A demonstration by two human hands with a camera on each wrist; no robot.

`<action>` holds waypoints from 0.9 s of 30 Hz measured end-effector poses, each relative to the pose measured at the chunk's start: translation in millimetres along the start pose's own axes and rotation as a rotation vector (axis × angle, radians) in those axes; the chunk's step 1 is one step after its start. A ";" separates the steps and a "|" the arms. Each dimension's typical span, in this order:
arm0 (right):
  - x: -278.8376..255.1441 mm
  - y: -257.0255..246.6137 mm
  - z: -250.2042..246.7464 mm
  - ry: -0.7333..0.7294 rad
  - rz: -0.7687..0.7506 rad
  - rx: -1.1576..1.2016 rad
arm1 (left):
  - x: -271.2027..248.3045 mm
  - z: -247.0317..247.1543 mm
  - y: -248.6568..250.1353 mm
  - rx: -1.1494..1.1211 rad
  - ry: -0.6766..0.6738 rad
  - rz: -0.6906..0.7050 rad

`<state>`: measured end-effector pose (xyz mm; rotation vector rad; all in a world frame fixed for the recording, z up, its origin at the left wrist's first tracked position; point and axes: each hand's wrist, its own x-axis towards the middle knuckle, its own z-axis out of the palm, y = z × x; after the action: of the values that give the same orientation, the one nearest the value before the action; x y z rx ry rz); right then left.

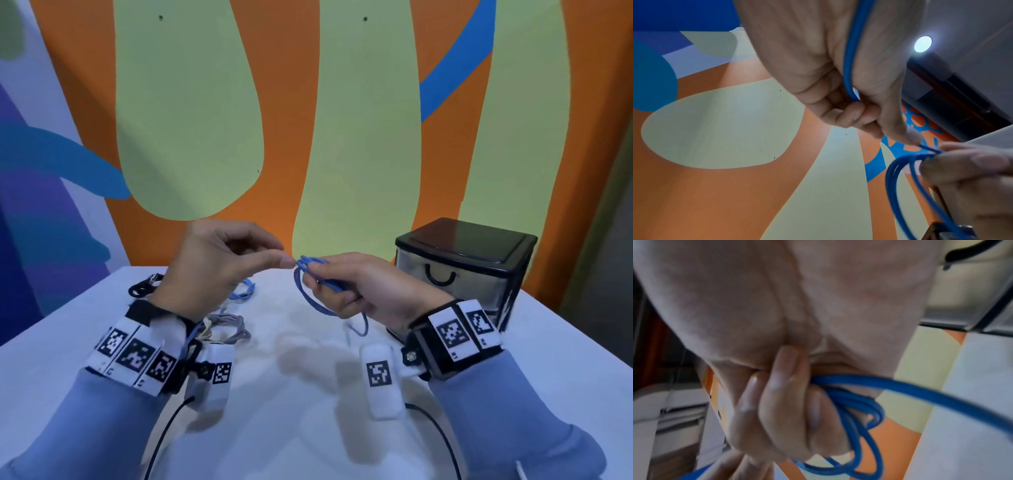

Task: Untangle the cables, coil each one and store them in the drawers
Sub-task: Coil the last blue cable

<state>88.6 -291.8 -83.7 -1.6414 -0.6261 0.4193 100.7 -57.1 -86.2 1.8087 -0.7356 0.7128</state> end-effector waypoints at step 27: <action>12.7 2.2 12.1 0.172 -0.102 0.574 | -12.1 50.0 15.2 0.050 -0.102 -0.180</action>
<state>91.7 -274.7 -86.9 -1.0794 -0.4075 0.3389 88.2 -106.7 -102.1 1.9400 -0.6158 0.5277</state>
